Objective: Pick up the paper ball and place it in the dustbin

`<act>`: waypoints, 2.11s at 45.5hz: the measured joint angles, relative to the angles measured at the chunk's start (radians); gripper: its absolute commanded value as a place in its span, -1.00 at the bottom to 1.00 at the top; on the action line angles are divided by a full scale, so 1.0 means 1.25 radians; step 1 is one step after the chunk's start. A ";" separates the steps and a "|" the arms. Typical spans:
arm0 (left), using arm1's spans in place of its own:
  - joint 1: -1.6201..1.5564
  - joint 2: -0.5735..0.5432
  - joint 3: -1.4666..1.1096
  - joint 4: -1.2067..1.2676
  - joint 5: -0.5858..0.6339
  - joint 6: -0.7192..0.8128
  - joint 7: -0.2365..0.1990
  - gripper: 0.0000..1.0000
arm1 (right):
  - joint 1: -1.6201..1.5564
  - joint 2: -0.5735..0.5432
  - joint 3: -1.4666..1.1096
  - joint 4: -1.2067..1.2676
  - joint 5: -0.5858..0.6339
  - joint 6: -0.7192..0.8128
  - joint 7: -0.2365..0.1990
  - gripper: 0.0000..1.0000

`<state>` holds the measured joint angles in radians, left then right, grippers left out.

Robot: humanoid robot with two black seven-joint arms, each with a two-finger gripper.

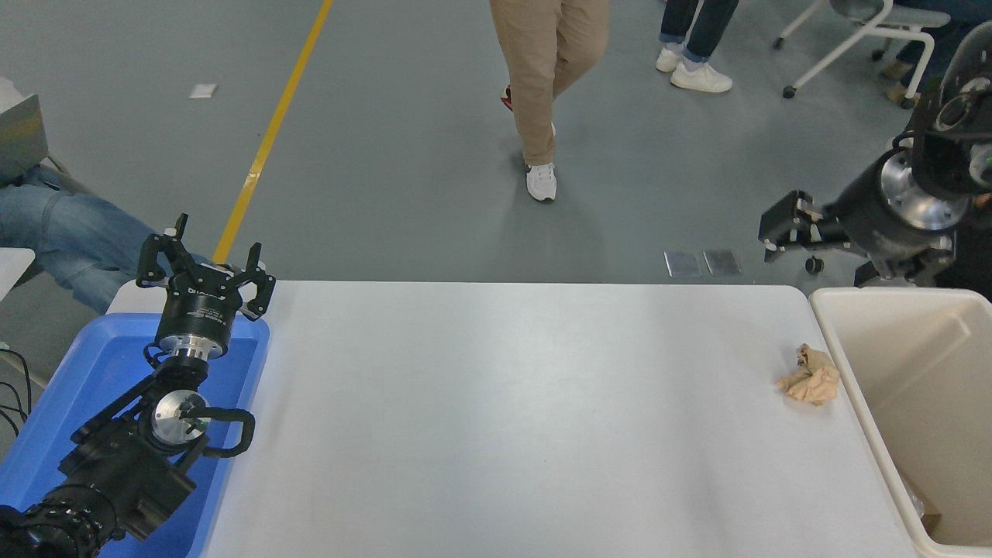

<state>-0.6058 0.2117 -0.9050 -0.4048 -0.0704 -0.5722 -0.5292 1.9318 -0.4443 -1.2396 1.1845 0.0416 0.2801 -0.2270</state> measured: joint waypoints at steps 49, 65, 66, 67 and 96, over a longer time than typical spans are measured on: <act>0.000 0.000 0.000 0.000 0.000 0.000 0.001 0.98 | -0.708 0.025 0.400 -0.478 0.017 -0.276 0.006 1.00; 0.000 0.000 0.000 0.000 0.000 0.000 0.000 0.98 | -0.752 0.039 0.466 -0.504 0.016 -0.285 0.009 1.00; 0.000 0.000 0.000 0.000 0.000 0.000 0.000 0.98 | -0.753 0.040 0.468 -0.505 0.016 -0.286 0.009 1.00; 0.000 0.000 0.000 0.000 0.000 0.000 0.000 0.98 | -0.753 0.040 0.469 -0.505 0.016 -0.288 0.009 1.00; 0.000 0.000 0.000 0.000 0.000 0.000 0.000 0.98 | -0.767 0.067 0.481 -0.516 0.006 -0.324 0.012 -0.37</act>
<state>-0.6059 0.2117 -0.9050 -0.4048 -0.0706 -0.5722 -0.5289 0.9736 -0.3605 -0.6379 0.5401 0.0492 -0.1247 -0.2122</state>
